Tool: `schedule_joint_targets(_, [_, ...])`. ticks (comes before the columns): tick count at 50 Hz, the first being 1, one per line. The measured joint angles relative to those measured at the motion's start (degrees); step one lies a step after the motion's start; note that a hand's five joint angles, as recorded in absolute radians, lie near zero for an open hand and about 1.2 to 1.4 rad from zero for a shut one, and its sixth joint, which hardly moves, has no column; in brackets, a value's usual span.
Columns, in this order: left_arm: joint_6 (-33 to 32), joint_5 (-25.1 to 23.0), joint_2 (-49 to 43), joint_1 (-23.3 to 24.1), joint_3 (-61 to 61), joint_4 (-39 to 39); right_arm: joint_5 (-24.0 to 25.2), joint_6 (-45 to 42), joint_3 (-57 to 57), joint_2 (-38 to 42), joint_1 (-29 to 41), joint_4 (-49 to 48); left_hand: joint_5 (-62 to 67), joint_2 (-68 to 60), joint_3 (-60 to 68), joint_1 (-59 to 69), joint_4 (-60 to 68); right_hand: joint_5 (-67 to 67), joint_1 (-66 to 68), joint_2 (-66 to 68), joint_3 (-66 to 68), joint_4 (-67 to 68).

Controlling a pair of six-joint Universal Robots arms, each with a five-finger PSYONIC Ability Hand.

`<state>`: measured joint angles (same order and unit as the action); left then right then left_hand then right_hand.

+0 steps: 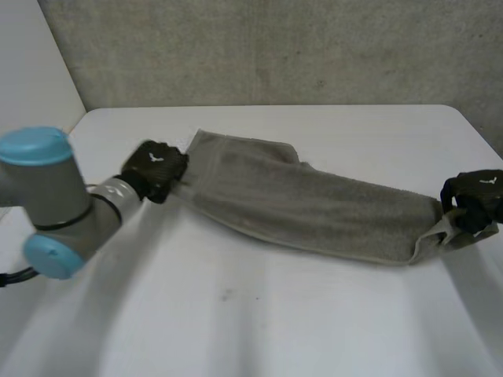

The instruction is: Fold the towel.

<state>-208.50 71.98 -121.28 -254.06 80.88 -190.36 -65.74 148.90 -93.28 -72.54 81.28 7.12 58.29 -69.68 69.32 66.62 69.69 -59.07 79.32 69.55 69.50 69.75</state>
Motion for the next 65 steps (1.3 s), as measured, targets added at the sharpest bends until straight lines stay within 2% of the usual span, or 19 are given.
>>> schedule_joint_targets(13, [0.8,0.2,27.8,-4.9,13.3,7.7,2.2,-8.2,5.1,-14.8,-0.6,15.2,0.1,0.0,0.0,0.0,0.0,0.0,0.0,0.0,0.0,0.0])
schedule_joint_targets(23, [5.5,0.0,40.1,-7.7,13.6,12.8,2.1,-9.7,13.0,-22.1,-0.6,20.5,0.1,0.0,0.0,0.0,0.0,0.0,0.0,0.0,0.0,0.0])
schedule_joint_targets(29, [6.8,0.0,39.8,-9.0,13.9,14.1,2.1,-11.1,13.2,-20.1,-0.3,22.6,0.1,0.0,0.1,0.0,0.0,0.0,0.0,0.0,0.0,0.0])
schedule_joint_targets(37, [7.2,0.0,29.5,-9.1,13.2,15.3,0.3,-15.6,14.2,-7.5,3.9,23.7,0.5,-0.1,0.2,0.0,0.0,0.0,0.0,0.0,0.0,0.0])
schedule_joint_targets(40, [7.6,0.1,22.8,-8.0,8.8,15.2,-1.6,-13.8,17.9,-2.0,6.9,20.5,0.5,-0.1,0.2,0.0,0.0,0.0,0.0,0.0,0.0,0.0])
schedule_joint_targets(44, [10.0,0.4,15.4,-6.4,-2.1,14.7,-3.8,-8.0,23.7,2.2,9.6,10.9,0.5,-0.1,0.2,0.0,0.1,0.0,0.0,0.0,0.0,0.0])
schedule_joint_targets(50, [17.6,0.7,11.0,-5.7,-17.9,13.2,-5.5,0.3,28.2,2.8,10.7,-4.3,0.5,-0.1,0.2,0.0,0.1,0.0,0.0,0.0,0.0,0.0])
schedule_joint_targets(51, [20.8,0.9,10.5,-5.8,-22.5,12.5,-5.9,4.0,28.9,1.8,10.8,-10.4,0.5,-0.1,0.2,0.0,0.1,0.0,0.0,0.0,0.0,0.0])
schedule_joint_targets(55, [27.4,1.8,10.8,-6.1,-28.9,11.8,-6.0,9.7,29.0,-0.8,10.8,-17.9,0.5,-0.1,0.2,0.0,0.1,0.0,0.0,0.0,0.1,0.0])
schedule_joint_targets(59, [32.1,2.8,12.7,-6.4,-29.8,11.8,-4.9,13.9,27.7,-4.1,10.5,-20.0,0.5,-0.1,0.2,0.0,0.1,0.0,0.0,0.0,0.2,0.0])
schedule_joint_targets(63, [33.2,3.0,14.6,-6.6,-25.4,12.3,-2.6,14.7,26.5,-5.3,10.2,-16.3,0.5,-0.1,0.2,0.0,0.1,0.0,0.0,0.0,0.2,0.0])
schedule_joint_targets(65, [33.2,2.8,16.1,-6.7,-19.3,12.5,-0.1,14.1,25.7,-5.2,9.8,-11.3,0.5,-0.1,0.2,0.0,0.1,0.0,0.0,0.0,0.2,0.0])
